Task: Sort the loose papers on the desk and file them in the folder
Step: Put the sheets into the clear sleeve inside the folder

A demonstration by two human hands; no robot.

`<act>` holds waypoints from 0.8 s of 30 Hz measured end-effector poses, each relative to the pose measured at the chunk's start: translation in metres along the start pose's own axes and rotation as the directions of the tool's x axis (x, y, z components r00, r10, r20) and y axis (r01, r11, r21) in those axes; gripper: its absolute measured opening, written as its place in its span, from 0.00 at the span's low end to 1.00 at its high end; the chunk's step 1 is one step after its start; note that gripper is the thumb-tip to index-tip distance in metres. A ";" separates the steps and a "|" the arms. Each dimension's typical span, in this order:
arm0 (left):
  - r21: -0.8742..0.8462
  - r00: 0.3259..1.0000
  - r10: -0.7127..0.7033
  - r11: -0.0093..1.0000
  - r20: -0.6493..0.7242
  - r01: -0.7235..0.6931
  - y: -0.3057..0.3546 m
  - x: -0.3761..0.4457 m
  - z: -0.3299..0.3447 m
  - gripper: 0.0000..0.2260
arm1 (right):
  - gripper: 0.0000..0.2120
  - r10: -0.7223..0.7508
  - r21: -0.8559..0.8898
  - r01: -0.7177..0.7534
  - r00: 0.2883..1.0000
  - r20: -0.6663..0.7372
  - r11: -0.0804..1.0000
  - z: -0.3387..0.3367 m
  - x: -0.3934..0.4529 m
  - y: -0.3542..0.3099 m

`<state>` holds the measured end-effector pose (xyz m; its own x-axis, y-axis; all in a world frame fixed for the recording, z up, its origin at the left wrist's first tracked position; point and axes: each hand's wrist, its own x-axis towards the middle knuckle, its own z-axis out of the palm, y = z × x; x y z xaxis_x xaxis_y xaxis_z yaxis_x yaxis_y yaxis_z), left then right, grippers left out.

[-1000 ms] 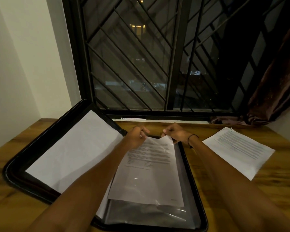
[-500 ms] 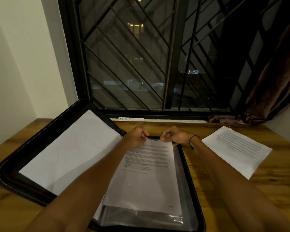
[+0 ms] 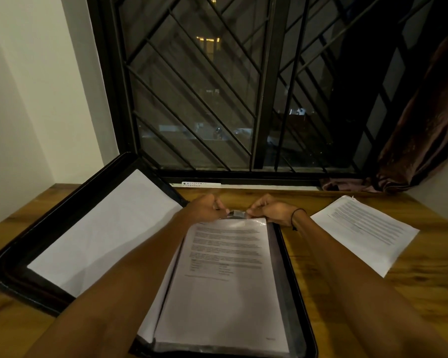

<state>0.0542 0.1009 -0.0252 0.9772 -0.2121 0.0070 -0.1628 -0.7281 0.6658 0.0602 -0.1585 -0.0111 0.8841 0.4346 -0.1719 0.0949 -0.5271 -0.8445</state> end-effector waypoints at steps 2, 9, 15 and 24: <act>-0.051 1.000 0.006 0.999 0.020 -0.005 0.005 -0.001 -0.003 0.15 | 0.29 0.012 -0.017 -0.011 0.996 0.092 1.000 -0.002 0.001 0.002; -0.079 0.998 0.067 0.995 0.015 -0.066 0.004 -0.006 -0.006 0.04 | 0.24 0.122 0.196 -0.121 0.992 0.008 0.973 0.000 -0.015 -0.005; -0.192 0.995 0.051 0.979 -0.086 -0.067 0.007 -0.021 -0.011 0.02 | 0.30 0.198 0.334 -0.291 0.938 0.284 0.896 -0.002 -0.040 0.003; -0.085 0.999 -0.016 0.996 -0.029 0.014 0.025 -0.070 -0.051 0.16 | 0.37 -0.009 0.687 -0.217 0.951 0.309 0.694 0.039 -0.068 -0.013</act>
<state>-0.0109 0.1309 0.0290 0.9832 -0.1817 0.0175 -0.1373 -0.6728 0.7270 -0.0192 -0.1526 -0.0081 0.6987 0.6436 -0.3125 -0.4400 0.0422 -0.8970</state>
